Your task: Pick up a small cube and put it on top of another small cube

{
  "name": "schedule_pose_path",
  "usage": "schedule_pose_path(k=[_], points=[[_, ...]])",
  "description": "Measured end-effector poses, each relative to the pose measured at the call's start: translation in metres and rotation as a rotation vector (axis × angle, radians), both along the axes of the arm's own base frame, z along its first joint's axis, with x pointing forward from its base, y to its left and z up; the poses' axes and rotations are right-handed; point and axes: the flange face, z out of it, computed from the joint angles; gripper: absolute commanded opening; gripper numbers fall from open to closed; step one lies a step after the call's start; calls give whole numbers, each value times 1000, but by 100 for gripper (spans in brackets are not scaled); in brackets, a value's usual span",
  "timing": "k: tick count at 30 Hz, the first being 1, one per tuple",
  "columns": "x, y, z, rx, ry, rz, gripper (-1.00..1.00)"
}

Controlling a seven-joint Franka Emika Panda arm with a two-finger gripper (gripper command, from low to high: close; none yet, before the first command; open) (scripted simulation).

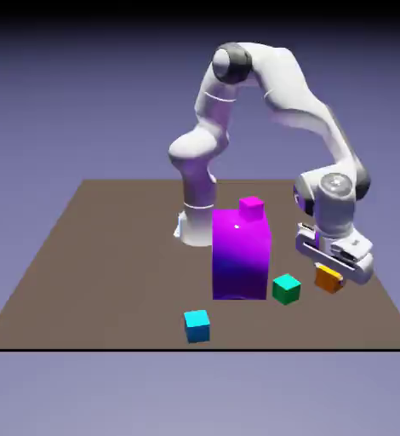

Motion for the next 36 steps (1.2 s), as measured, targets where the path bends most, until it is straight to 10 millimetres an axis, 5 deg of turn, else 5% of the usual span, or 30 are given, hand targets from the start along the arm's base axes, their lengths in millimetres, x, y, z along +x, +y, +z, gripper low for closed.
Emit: schedule_pose_path(k=[13, 21, 29, 31, 34, 35, 36], points=[[35, -29, 43, 11, 79, 554, -100], [76, -177, 11, 54, 71, 523, -100], [78, -328, 9, 61, 3, 502, -100], [78, -332, 9, 61, 1, 502, -100], [68, -329, -48, 61, 0, 503, -100], [65, -329, -59, 61, 1, 502, 100], [65, -329, -59, 63, -1, 501, 100]])
